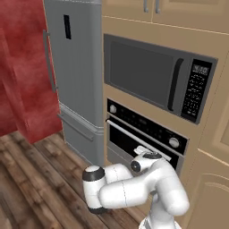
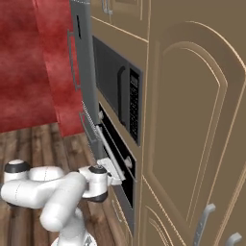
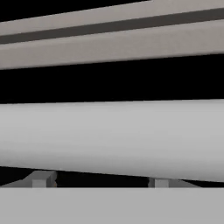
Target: Place the fish on the bottom rack of the oven, and slide the tray back inside. Close the oven door.
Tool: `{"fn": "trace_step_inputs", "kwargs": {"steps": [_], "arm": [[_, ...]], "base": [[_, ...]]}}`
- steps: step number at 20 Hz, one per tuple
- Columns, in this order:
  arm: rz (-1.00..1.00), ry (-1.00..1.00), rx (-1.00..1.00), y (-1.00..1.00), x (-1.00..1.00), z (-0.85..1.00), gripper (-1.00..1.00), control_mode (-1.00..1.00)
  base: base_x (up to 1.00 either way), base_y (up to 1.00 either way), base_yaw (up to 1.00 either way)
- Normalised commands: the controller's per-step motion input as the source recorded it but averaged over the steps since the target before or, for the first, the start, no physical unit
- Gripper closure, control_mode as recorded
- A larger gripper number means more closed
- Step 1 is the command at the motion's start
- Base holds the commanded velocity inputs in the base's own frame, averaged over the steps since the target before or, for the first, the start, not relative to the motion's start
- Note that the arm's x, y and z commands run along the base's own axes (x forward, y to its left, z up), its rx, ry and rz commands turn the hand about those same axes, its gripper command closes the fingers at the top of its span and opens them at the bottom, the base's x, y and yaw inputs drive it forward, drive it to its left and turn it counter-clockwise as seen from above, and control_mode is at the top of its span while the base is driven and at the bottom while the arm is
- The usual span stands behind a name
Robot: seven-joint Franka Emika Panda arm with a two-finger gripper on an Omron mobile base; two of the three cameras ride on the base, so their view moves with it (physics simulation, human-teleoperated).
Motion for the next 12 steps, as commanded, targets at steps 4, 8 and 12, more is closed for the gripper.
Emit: {"fn": "trace_step_inputs", "kwargs": {"steps": [4,8,12], "arm": [[-0.01,0.0,0.03,-0.36,0.03,-0.03,-1.0,-1.0],[0.0,0.0,0.0,-0.05,0.0,0.0,-1.0,-1.0],[0.0,0.0,0.0,0.0,0.0,0.0,-1.0,-1.0]], "base": [[0.0,0.0,0.0],[0.0,0.0,0.0],[0.0,0.0,0.0]]}}
